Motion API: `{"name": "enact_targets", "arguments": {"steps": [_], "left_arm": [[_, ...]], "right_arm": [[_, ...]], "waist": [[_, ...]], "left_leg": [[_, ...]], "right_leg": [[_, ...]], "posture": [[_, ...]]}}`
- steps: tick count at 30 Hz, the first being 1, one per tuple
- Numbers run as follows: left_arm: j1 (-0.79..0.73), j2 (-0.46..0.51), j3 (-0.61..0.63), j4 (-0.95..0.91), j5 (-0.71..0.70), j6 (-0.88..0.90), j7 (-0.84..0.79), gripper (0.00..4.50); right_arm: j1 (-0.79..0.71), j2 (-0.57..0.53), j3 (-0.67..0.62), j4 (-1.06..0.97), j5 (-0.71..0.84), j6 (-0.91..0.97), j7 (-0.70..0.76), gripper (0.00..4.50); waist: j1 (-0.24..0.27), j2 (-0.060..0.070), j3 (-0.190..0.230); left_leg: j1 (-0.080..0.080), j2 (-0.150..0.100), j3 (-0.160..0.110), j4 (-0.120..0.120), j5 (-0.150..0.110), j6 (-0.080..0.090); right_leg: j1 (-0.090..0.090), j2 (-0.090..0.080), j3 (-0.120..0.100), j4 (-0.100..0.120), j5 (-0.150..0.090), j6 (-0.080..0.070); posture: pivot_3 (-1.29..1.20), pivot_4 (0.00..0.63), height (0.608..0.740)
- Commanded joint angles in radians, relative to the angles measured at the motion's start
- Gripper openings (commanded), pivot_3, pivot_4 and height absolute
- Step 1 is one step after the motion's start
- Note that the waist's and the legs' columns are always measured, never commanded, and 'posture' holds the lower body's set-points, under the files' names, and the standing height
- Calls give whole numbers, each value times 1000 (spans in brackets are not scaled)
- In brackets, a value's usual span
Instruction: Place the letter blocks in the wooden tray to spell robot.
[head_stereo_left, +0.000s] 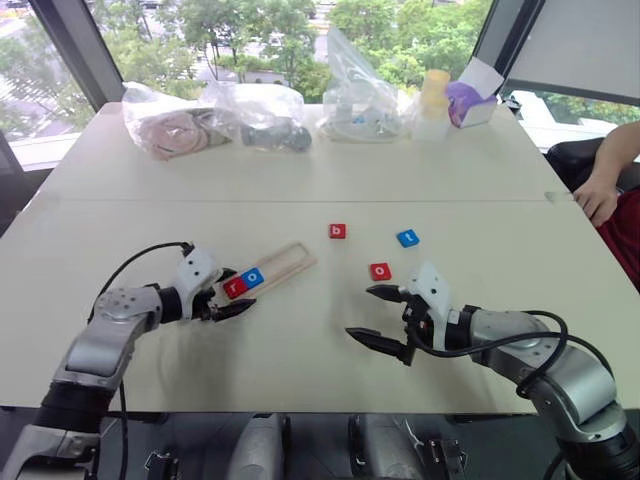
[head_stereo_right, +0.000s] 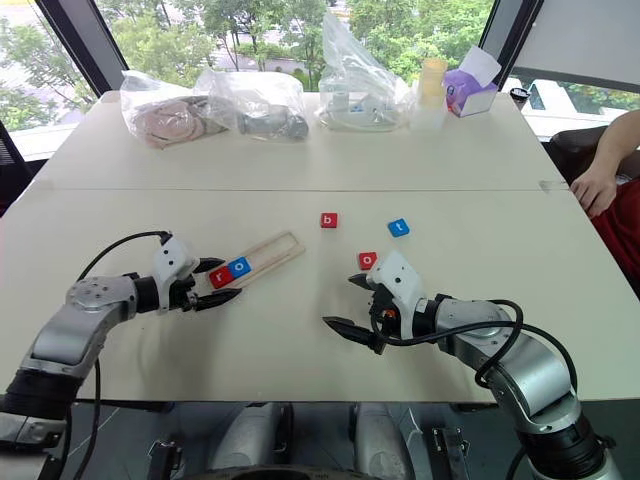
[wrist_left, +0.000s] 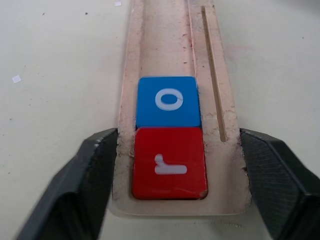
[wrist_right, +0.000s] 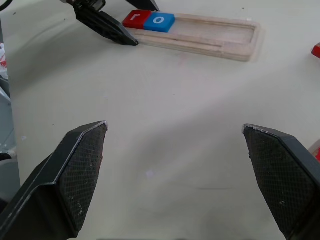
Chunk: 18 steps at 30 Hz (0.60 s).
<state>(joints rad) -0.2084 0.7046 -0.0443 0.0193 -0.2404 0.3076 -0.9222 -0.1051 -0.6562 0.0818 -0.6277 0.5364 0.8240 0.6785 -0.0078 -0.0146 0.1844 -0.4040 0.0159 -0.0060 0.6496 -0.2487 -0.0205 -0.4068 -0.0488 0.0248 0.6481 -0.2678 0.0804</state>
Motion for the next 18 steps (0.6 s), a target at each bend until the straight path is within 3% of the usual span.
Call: {"name": "enact_targets", "arguments": {"steps": [1,6,11,18], "left_arm": [[33,8,-45,19,47,12,-7,3127],[7,38,-40,3,18,-20,-89,3127],[-136,106,-119,64,44,-164,-319,3127],[-390,-4,-224,386,124,-341,-448,3127]], "right_arm": [[1,-14,-13,-33,7,-21,10,4500],[22,-23,-41,-13,-1,-35,8,4500],[40,-34,-133,26,8,-32,-14,4500],[86,-50,-224,43,6,-31,-32,4500]], "waist": [[-1,0,0],[-3,0,-1],[2,-1,0],[1,-1,0]], "left_leg": [[0,0,0,0,0,0],[1,0,0,0,0,0],[-1,0,0,-1,0,0],[-4,-3,2,1,0,0]], "right_leg": [[0,0,0,0,0,0],[0,0,0,0,0,0],[-1,1,-1,0,0,0],[-2,3,-1,-1,0,1]], "posture": [[0,150,740],[0,150,740],[0,150,740],[0,150,740]]}}
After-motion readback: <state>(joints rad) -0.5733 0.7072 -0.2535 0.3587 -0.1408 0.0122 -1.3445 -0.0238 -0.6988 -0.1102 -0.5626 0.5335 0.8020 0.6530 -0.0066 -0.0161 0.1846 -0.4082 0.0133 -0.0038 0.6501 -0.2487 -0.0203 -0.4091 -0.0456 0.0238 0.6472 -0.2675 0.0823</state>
